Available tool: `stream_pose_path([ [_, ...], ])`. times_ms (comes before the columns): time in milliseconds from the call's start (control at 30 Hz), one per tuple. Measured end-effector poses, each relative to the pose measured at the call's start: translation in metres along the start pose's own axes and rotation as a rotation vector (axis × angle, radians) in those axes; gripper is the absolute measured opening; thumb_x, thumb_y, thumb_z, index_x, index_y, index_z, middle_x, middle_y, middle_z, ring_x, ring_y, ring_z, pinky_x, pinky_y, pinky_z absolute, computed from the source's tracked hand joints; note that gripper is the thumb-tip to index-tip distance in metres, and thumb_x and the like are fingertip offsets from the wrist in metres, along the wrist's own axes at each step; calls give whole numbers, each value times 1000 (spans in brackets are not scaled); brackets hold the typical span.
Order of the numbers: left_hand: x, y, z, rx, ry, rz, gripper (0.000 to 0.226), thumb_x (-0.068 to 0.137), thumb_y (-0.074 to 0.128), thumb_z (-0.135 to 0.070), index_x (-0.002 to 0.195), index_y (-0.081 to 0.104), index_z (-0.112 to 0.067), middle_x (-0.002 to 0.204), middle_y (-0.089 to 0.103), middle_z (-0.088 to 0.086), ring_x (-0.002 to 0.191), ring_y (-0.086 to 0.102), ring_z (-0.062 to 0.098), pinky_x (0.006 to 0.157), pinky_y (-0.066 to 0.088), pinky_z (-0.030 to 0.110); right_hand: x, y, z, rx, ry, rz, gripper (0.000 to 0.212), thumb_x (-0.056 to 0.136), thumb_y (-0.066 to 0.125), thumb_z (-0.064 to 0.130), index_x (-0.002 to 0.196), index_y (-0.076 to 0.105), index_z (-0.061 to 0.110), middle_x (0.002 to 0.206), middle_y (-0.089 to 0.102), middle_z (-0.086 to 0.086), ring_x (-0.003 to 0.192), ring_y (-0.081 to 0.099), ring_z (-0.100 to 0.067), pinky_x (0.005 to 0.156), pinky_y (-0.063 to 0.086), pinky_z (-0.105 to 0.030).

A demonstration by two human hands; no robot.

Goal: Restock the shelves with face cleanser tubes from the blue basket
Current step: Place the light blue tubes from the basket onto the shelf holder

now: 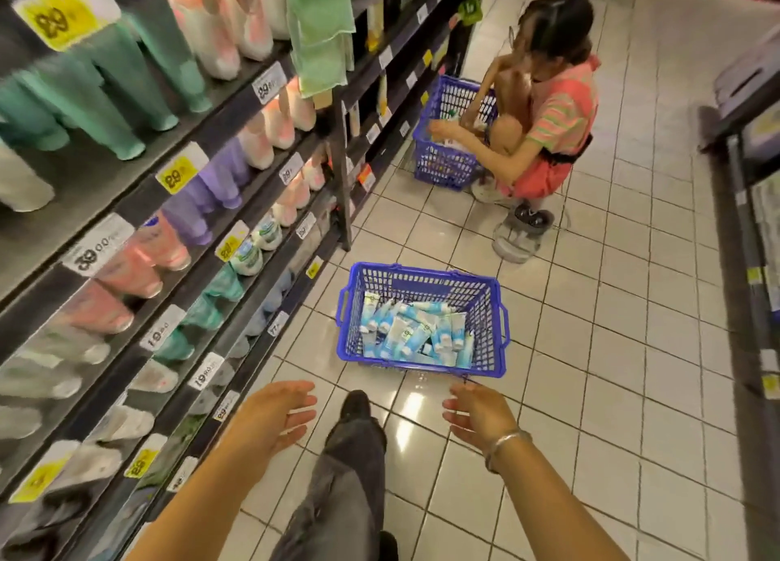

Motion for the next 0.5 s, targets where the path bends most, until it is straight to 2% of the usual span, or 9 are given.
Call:
stream_pose_path([
  [233,99,70,-55,118,-76,67,14,92,52,-17,93,65,-13,89,69,5,81,64,19,62,45,27,85,2,53,64,103,-46,14,92,51,11,79,55,13,71,59,-8,61,55,-19,56,42,-24],
  [500,226,145,-118,250,-154,128,14,90,52,-4,81,59,-11,75,62,8,67,55,19,63,41,25,210,10,134,115,232,-107,22,92,50,7,71,52,13,67,51,-8,58,49,-19,58,37,-26],
])
Point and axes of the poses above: each hand's wrist, its own x-axis towards the middle knuckle, its own y-axis out of the palm, z = x × y, the point moved 1 cm from there along x, towards the middle knuckle
